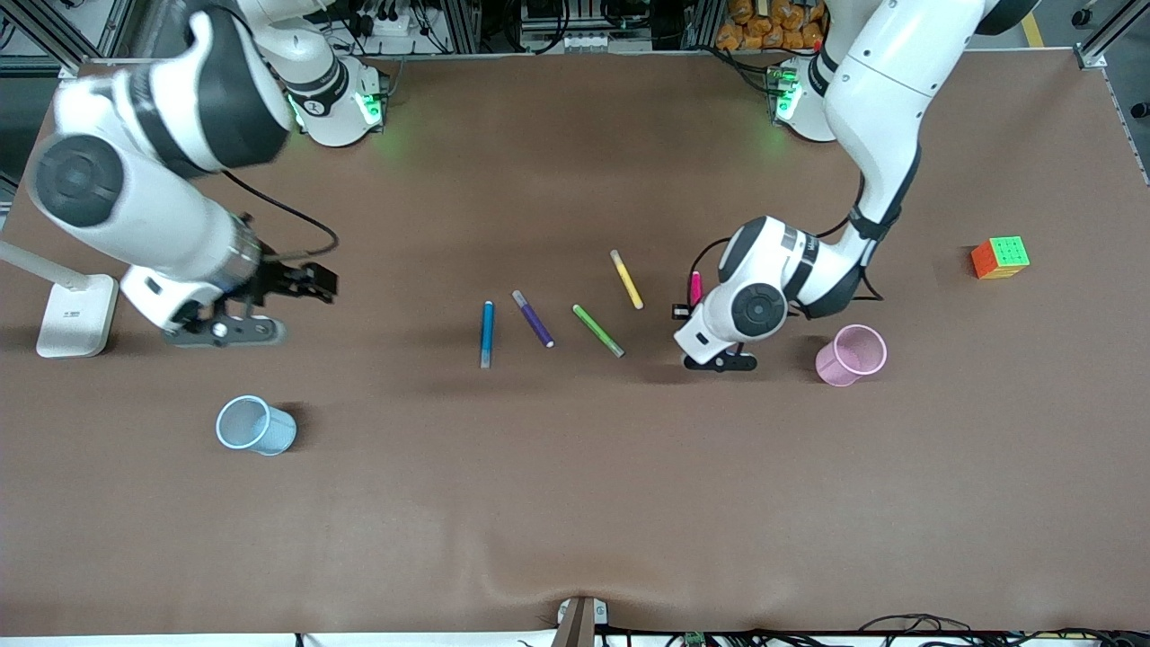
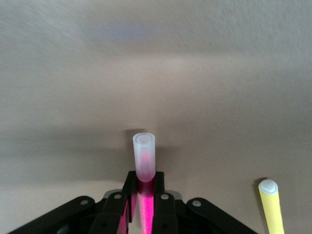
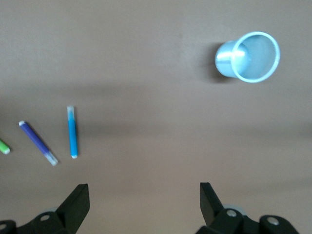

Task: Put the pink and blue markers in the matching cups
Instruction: 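Lift the pink marker while the right gripper reaches the blue marker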

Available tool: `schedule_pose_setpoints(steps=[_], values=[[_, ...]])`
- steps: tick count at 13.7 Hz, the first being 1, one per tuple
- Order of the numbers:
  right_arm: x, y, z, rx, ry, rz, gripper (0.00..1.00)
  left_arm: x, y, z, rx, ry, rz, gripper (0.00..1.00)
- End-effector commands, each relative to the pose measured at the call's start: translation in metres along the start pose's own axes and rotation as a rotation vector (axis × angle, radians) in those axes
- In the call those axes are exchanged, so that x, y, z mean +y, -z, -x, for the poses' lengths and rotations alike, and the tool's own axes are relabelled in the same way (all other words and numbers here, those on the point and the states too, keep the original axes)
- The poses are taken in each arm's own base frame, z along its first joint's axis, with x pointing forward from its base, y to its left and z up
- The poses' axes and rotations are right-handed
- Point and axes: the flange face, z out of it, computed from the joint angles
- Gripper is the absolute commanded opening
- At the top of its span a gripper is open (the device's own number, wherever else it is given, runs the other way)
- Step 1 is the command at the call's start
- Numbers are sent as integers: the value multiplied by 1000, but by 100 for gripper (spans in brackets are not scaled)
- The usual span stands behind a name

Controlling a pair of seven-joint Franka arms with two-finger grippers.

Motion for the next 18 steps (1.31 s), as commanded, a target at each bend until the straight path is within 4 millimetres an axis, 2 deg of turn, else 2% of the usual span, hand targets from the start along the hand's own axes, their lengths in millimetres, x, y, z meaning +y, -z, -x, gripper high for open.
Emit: schedule_pose_setpoints(steps=[1,3,4,6,8,9,11,13,14,18], values=[[-42,-28,-8,14,-52,10,100,-2,52,-7,-16,38,-11,0],[-64,-45,-8,18,-80,13,100,2,99,-13,15,108,-1,0],[-67,-49,-8,16,-80,15,100,2,125,-17,30,123,4,0],[-72,-62,-12,13,-76,17,100,-18,171,-24,14,156,4,0],[-87,-81,-16,18,-66,18,100,-57,204,-31,22,211,19,0],[-95,-97,-20,23,-64,18,100,-73,219,-30,40,231,31,0],[-109,-128,-29,37,-84,16,100,-95,237,-30,65,262,46,0],[-126,-139,-25,39,-91,18,100,-121,256,-29,93,291,61,0],[-129,-151,-28,38,-102,18,100,-129,262,-29,108,298,54,0],[-135,-196,-39,20,-168,-47,100,-143,288,-20,217,329,-77,0]])
